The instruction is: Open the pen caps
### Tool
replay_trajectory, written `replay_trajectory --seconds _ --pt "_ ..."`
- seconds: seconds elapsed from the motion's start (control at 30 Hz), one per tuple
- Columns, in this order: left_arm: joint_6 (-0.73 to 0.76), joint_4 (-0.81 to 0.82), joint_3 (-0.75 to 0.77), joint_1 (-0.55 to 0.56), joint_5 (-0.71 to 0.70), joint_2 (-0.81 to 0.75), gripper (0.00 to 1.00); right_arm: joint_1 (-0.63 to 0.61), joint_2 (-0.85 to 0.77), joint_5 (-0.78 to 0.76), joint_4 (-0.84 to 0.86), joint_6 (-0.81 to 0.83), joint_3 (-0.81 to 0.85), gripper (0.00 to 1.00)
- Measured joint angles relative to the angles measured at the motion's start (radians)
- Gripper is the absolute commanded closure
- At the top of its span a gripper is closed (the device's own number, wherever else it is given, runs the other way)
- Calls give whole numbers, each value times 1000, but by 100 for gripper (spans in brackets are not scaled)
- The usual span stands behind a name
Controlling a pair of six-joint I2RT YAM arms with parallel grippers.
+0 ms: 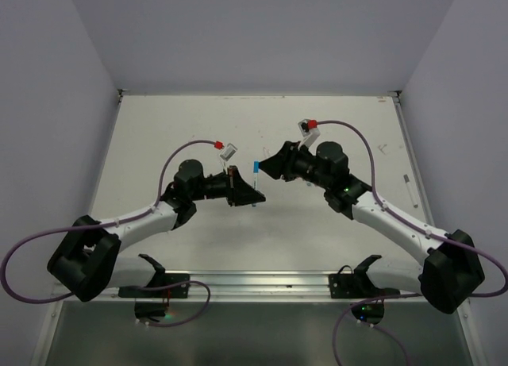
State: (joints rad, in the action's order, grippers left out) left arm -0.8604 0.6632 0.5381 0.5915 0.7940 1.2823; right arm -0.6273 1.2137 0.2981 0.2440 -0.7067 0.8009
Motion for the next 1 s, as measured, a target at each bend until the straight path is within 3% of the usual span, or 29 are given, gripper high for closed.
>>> replay_trajectory --seconds 0.27,0.8,0.9,0.93,1.0 --pt "20 -89 0 0 -26 20 100 -2 -76 -45 -35 19 -6 60" --pt "19 -105 11 0 -21 44 100 -37 77 -6 10 7 36 71" --pt "19 -107 12 0 -21 44 100 -39 97 7 20 3 38 77" --pt "18 -110 12 0 -21 45 100 -39 102 9 24 2 39 88" --pt "19 -114 12 0 -23 48 100 -39 112 11 31 -8 40 95"
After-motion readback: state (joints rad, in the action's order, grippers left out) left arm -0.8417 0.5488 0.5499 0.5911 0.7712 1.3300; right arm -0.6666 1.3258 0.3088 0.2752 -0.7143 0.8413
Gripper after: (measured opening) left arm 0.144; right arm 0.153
